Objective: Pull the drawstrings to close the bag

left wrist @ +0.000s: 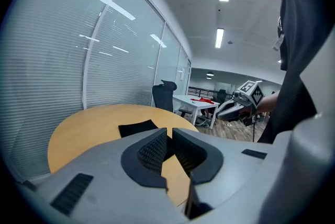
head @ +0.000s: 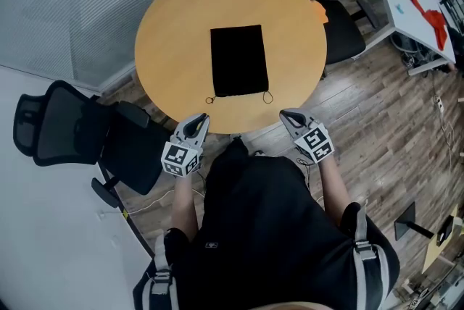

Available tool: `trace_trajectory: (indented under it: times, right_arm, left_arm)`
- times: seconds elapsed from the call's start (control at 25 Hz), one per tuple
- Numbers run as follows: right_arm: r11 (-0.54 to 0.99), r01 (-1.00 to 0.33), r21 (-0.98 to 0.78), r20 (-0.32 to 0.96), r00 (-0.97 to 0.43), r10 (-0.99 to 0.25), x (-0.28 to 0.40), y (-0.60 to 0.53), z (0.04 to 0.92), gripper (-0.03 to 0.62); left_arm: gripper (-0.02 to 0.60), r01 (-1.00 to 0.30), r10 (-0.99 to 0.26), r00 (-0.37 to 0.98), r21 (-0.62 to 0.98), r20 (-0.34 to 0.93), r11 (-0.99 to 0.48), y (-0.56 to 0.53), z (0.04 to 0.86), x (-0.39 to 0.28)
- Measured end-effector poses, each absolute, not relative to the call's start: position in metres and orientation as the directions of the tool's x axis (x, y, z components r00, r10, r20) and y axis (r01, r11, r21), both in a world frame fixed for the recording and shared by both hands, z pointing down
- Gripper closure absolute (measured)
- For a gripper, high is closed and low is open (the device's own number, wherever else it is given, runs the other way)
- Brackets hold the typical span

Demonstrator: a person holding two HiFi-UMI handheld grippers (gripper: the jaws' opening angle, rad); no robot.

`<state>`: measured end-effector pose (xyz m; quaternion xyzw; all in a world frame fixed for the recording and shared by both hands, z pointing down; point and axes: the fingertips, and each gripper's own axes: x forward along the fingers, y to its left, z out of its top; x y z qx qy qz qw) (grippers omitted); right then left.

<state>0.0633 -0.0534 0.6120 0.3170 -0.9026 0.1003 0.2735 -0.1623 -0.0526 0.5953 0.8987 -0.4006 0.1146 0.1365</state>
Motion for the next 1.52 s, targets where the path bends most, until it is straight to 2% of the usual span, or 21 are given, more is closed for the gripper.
trace_trajectory:
  times: [0.08, 0.16, 0.28, 0.6, 0.72, 0.8, 0.96, 1.28, 1.52]
  right_arm:
    - [0.774, -0.633, -0.02, 0.56, -0.648, -0.516, 0.06, -0.059, 0.618, 0.536]
    - [0.767, -0.64, -0.056, 0.553, -0.659, -0.51, 0.057, -0.064, 0.622, 0.481]
    - [0.747, -0.656, -0.105, 0.552, -0.663, -0.505, 0.054, -0.074, 0.631, 0.449]
    - [0.681, -0.724, -0.107, 0.664, -0.562, -0.493, 0.058, -0.094, 0.695, 0.374]
    - [0.649, -0.756, -0.092, 0.705, -0.509, -0.494, 0.059, -0.101, 0.723, 0.351]
    - [0.628, -0.773, -0.087, 0.727, -0.48, -0.49, 0.056, -0.103, 0.74, 0.325]
    - [0.537, -0.826, -0.168, 0.725, -0.473, -0.501, 0.053, -0.115, 0.766, 0.288]
    - [0.513, -0.858, -0.038, 0.801, -0.333, -0.498, 0.063, -0.126, 0.818, 0.272]
    - [0.475, -0.879, -0.039, 0.806, -0.309, -0.505, 0.064, -0.134, 0.834, 0.267]
  left_arm:
    - [0.556, -0.734, -0.668, 0.668, 0.148, 0.328, -0.662, -0.06, 0.602, -0.163]
    - [0.524, -0.719, -0.649, 0.683, 0.15, 0.335, -0.678, -0.067, 0.607, -0.163]
    - [0.478, -0.711, -0.634, 0.688, 0.153, 0.354, -0.686, -0.077, 0.62, -0.168]
    - [0.462, -0.658, -0.526, 0.655, 0.066, 0.543, -0.75, -0.095, 0.696, -0.179]
    - [0.458, -0.63, -0.473, 0.655, 0.08, 0.59, -0.773, -0.102, 0.725, -0.18]
    - [0.435, -0.616, -0.439, 0.653, 0.096, 0.617, -0.782, -0.103, 0.747, -0.183]
    - [0.417, -0.592, -0.395, 0.642, 0.097, 0.657, -0.8, -0.108, 0.774, -0.18]
    - [0.417, -0.628, -0.405, 0.558, 0.049, 0.724, -0.777, -0.116, 0.826, -0.18]
    - [0.417, -0.647, -0.414, 0.518, 0.027, 0.749, -0.762, -0.119, 0.841, -0.172]
